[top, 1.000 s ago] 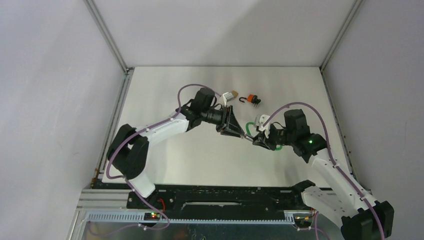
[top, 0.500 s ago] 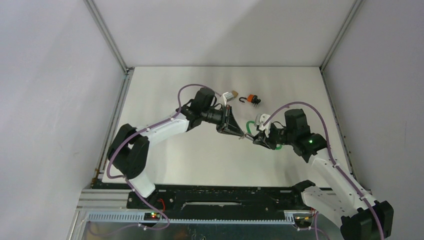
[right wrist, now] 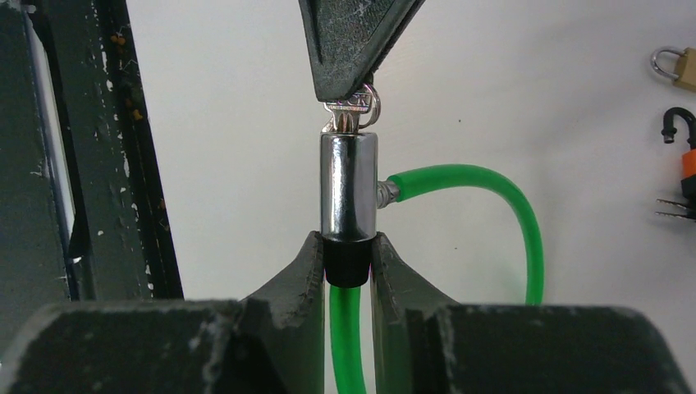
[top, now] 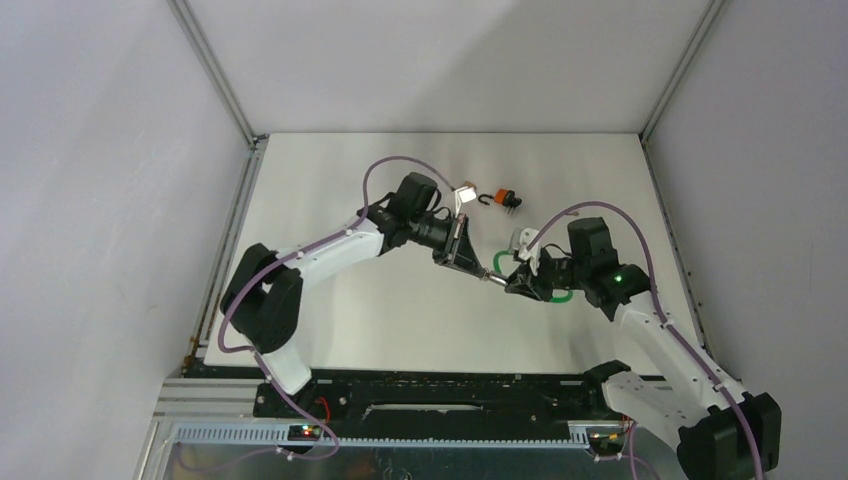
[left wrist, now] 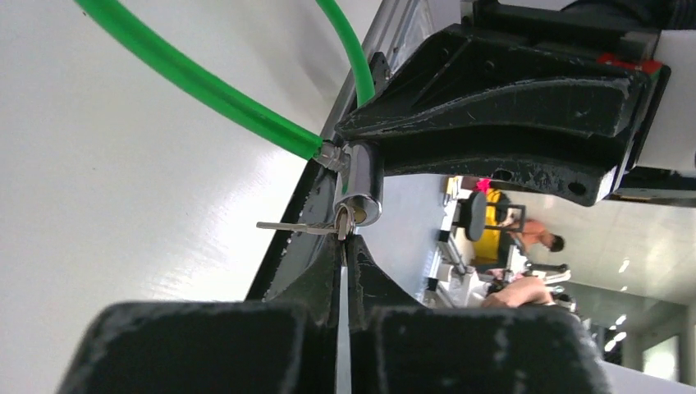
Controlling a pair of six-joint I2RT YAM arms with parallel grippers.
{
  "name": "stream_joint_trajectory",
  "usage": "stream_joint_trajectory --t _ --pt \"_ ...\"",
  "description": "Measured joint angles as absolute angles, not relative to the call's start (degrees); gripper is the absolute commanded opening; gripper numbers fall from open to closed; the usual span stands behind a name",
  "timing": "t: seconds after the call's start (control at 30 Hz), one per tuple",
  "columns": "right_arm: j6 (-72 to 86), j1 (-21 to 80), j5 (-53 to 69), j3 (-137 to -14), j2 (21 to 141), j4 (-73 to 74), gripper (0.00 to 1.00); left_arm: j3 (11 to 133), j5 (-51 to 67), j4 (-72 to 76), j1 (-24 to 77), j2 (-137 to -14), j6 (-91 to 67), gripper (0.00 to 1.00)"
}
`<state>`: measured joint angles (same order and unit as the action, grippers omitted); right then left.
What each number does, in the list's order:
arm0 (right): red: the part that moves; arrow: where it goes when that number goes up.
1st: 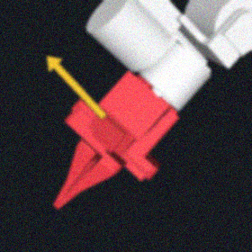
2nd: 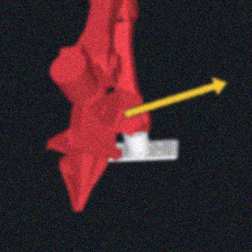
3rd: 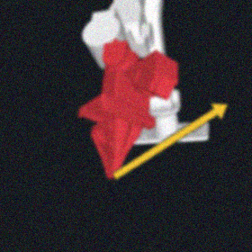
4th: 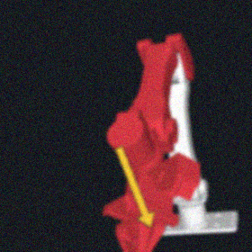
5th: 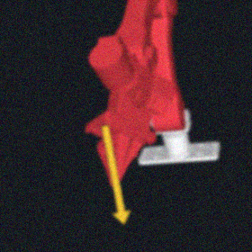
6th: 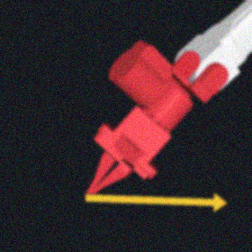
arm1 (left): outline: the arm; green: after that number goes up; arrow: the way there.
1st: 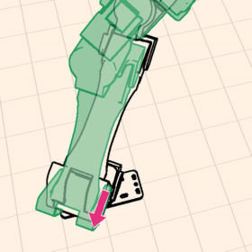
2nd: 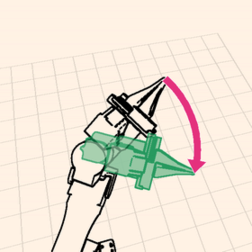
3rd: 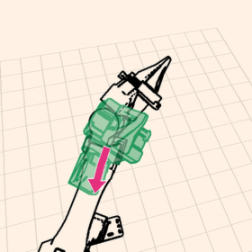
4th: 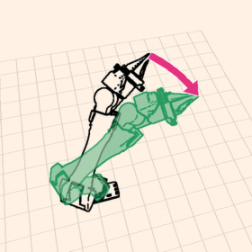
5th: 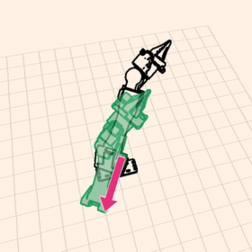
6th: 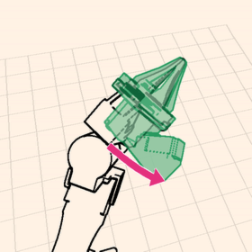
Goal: Unlock with the key
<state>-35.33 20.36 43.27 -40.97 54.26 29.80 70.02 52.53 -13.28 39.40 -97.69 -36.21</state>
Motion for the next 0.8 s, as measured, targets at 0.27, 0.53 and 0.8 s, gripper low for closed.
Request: stream_joint_trajectory --t 0.27,0.53,0.8 --pt "-35.18 18.98 47.00 -40.97 56.64 29.39 0.00 72.25 52.03 -17.52 39.88 -97.67 -25.02 0.00" --pt "-34.89 17.23 51.64 -41.10 59.00 29.43 0.00 72.25 52.03 -18.24 40.58 -96.31 -15.07 0.00" --pt "-34.83 15.59 56.66 -42.37 59.57 29.47 0.00 71.18 52.75 -16.23 40.86 -92.01 -6.90 0.00"
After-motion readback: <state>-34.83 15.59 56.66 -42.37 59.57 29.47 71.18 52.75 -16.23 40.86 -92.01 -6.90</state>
